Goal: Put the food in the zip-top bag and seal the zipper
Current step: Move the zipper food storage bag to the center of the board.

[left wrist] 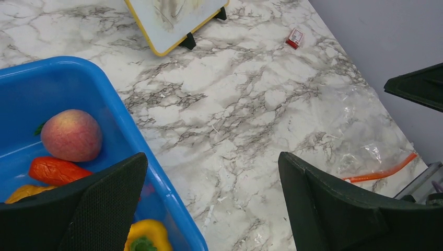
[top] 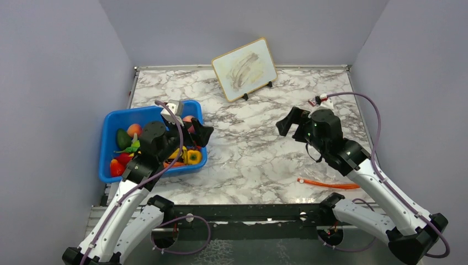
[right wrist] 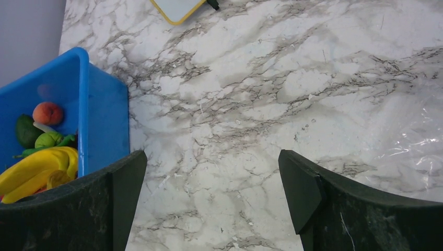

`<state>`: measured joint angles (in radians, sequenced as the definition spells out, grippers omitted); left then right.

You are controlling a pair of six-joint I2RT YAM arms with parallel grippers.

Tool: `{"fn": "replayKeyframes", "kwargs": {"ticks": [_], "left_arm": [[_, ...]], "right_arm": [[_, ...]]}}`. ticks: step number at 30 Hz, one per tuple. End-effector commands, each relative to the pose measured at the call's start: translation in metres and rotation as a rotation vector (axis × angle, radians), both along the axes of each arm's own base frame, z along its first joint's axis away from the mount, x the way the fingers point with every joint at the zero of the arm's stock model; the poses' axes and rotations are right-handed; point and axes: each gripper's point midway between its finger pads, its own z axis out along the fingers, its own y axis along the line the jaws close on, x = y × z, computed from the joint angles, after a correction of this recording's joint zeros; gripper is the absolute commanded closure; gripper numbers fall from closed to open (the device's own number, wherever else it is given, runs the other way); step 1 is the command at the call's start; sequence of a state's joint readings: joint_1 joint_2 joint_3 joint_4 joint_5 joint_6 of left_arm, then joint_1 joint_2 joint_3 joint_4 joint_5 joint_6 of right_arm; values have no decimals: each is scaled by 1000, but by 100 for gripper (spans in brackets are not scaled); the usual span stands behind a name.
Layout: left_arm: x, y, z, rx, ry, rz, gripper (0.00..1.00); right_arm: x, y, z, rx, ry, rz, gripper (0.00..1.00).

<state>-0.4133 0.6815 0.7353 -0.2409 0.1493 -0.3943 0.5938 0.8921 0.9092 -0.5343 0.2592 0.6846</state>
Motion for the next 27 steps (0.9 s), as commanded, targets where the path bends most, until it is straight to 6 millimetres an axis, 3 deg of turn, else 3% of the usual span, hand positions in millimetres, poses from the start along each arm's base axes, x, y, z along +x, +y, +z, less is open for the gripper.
{"fn": "replayKeyframes", "kwargs": {"ticks": [1, 5, 8, 19, 27], "left_arm": [[1, 3, 4, 0, -36, 12, 1], [2, 4, -3, 11, -25, 13, 1], [1, 6, -9, 20, -19, 21, 1], [1, 14, -23, 59, -5, 52, 1], [-2, 23, -15, 74, -50, 82, 1]], "right_arm": [[-1, -13, -13, -4, 57, -87, 0], [-2, -22, -28, -28, 117, -157, 1], [-2, -31, -43, -63, 175, -228, 7], [-10, -70, -93, -226, 355, -494, 60], [-37, -105, -114, -303, 484, -763, 62]]}}
